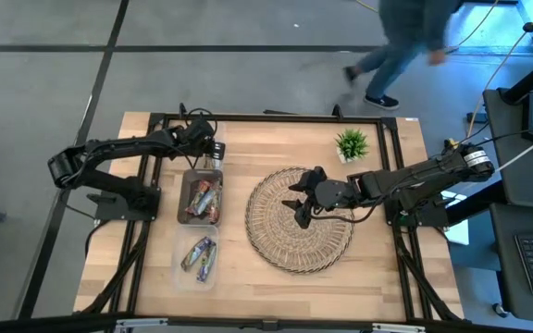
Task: Pick and place Granola Bars by type
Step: Put the yellow granola bar into the top transparent bin, then return to Home Position
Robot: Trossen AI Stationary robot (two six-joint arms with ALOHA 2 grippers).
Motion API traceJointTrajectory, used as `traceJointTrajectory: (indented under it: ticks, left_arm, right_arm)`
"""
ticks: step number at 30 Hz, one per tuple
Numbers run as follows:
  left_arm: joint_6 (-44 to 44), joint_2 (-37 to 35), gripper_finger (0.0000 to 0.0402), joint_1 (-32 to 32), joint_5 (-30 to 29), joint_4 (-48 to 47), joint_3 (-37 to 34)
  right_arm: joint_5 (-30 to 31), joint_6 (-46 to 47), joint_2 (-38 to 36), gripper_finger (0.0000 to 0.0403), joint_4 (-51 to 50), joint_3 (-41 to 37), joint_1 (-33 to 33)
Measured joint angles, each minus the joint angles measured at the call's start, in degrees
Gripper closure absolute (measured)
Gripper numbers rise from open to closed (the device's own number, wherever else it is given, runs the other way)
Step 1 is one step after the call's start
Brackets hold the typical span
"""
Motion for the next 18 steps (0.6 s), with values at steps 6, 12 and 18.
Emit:
traceJointTrajectory:
  ticks: [6, 12, 18]
  left_arm:
    - [1.41, 0.00, 0.0249, 0.00, -0.01, 0.02, 0.00]
    - [6.33, -3.13, 0.0204, -0.44, 3.64, 1.47, 0.00]
    - [15.48, -14.00, 0.0198, -7.71, 7.88, 2.56, -0.02]
  right_arm:
    - [-1.48, -2.42, 0.00, 0.0150, -0.48, 0.00, 0.00]
    - [-2.86, -3.51, -0.05, 0.0150, -1.45, 0.00, 0.04]
    - [-13.12, -4.40, -4.22, 0.0150, -5.04, -3.95, -3.59]
